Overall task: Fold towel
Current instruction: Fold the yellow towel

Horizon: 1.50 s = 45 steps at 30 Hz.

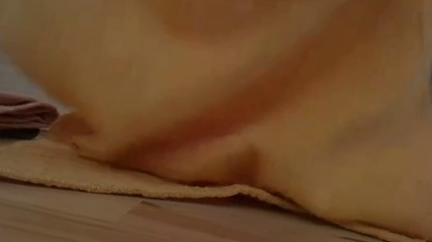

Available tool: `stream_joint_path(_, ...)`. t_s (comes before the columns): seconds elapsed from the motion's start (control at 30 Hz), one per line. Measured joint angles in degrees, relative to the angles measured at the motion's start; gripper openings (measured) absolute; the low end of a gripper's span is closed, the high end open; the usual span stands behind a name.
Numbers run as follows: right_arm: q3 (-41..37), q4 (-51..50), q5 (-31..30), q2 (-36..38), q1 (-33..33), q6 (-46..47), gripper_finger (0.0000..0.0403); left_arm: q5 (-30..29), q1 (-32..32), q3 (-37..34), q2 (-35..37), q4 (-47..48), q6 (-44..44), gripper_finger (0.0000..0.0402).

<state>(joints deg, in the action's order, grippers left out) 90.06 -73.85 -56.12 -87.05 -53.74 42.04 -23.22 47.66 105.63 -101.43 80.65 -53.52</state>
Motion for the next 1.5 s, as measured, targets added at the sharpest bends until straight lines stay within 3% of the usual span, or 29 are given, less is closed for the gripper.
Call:
stream_joint_path(0.13, 8.2, -10.0, -7.8, 0.8, 0.1, 0.3, 0.0001, -10.4, 0.4, 2.5, 4.7, -0.1, 4.2, 0.0006)
stream_joint_path(0.4, 13.5, -11.7, -11.6, 3.8, 5.8, -4.9, 0.0001, -31.2, -1.7, 3.0, 14.1, -0.5, 9.0, 0.0007)
stream_joint_path(0.8, 13.6, -11.7, -16.6, 13.0, 18.8, -12.2, 0.0001, -45.5, -9.9, 3.0, 18.1, -0.8, 10.9, 0.0007)
stream_joint_path(1.0, 13.6, -10.4, -14.8, 15.5, 24.8, -13.1, 0.0001, -46.2, -15.8, 3.0, 18.2, -4.0, 15.6, 0.0007)
stream_joint_path(1.2, 14.1, 3.3, -9.1, 16.8, 29.4, -25.5, 0.0001, -30.3, -20.9, 5.4, 20.3, -22.4, 36.7, 0.0004)
stream_joint_path(1.33, 18.9, 10.8, -7.0, 16.9, 29.4, -33.6, 0.0001, -29.2, -21.5, 9.7, 20.8, -30.0, 45.7, 0.0005)
stream_joint_path(1.5, 25.0, 14.0, 4.3, 16.3, 29.4, -36.3, 0.0001, -28.8, -19.1, 13.8, 21.1, -32.2, 47.9, 0.0005)
